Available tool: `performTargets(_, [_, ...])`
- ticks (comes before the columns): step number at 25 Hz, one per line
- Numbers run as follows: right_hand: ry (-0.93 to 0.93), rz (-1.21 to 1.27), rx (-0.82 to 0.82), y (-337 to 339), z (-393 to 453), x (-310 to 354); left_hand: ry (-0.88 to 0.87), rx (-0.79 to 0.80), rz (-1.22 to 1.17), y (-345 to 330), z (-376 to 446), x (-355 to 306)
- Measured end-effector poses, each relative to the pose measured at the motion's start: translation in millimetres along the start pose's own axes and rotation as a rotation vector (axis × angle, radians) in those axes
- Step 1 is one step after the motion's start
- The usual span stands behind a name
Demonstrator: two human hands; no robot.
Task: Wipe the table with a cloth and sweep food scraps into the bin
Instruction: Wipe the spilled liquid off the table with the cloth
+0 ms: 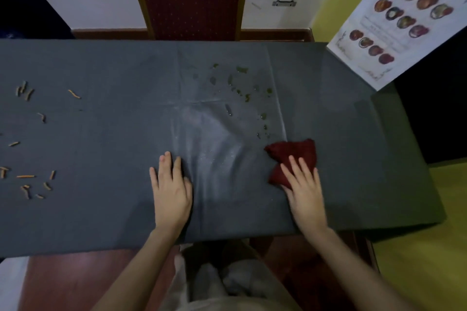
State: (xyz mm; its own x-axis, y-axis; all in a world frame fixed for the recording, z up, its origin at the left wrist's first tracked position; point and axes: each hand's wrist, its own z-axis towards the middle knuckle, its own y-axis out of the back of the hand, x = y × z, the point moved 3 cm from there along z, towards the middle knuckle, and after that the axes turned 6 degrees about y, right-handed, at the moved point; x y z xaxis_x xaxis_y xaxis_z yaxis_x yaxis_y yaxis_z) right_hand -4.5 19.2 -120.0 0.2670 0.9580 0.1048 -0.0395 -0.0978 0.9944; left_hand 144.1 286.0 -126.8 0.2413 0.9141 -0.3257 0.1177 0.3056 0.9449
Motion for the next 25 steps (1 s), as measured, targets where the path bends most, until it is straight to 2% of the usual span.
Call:
performTargets(2, [0.005, 0.07, -0.045, -10, -1, 43, -0.11, 0.03, 0.034, -9, -9, -15])
performTargets(4, [0.164, 0.101, -0.028, -16, -3, 75, -0.222, 0.047, 0.09, -16, -16, -25])
performTargets(5, [0.284, 0.078, -0.011, -19, -6, 77, -0.226, 0.046, 0.1, -17, -18, -29])
performTargets(7, [0.536, -0.04, 0.051, -14, -11, 54, -0.194, 0.042, 0.089, -17, -18, -31])
performTargets(9, [0.688, -0.15, 0.067, -6, -13, 6, -0.18, 0.026, 0.069, -15, -18, -32])
performTargets(11, [0.662, -0.189, 0.065, 3, -17, -42, -0.178, 0.025, 0.06, -15, -17, -31])
performTargets(13, [0.553, -0.156, 0.05, 8, -23, -55, -0.175, 0.025, 0.051, -14, -19, -32])
performTargets(17, [0.343, -0.005, 0.042, -7, -16, 19, -0.157, 0.033, 0.058, -13, -19, -31])
performTargets(21, [0.513, 0.017, 0.069, -14, 7, 76, -0.165, 0.066, 0.024, -11, -15, -29])
performTargets(23, [0.652, -0.022, 0.108, -8, 12, 57, -0.174, 0.076, 0.009, -9, -17, -29])
performTargets(25, [0.689, -0.048, 0.13, 3, 29, 17, -0.187, 0.079, -0.008, -7, -15, -28])
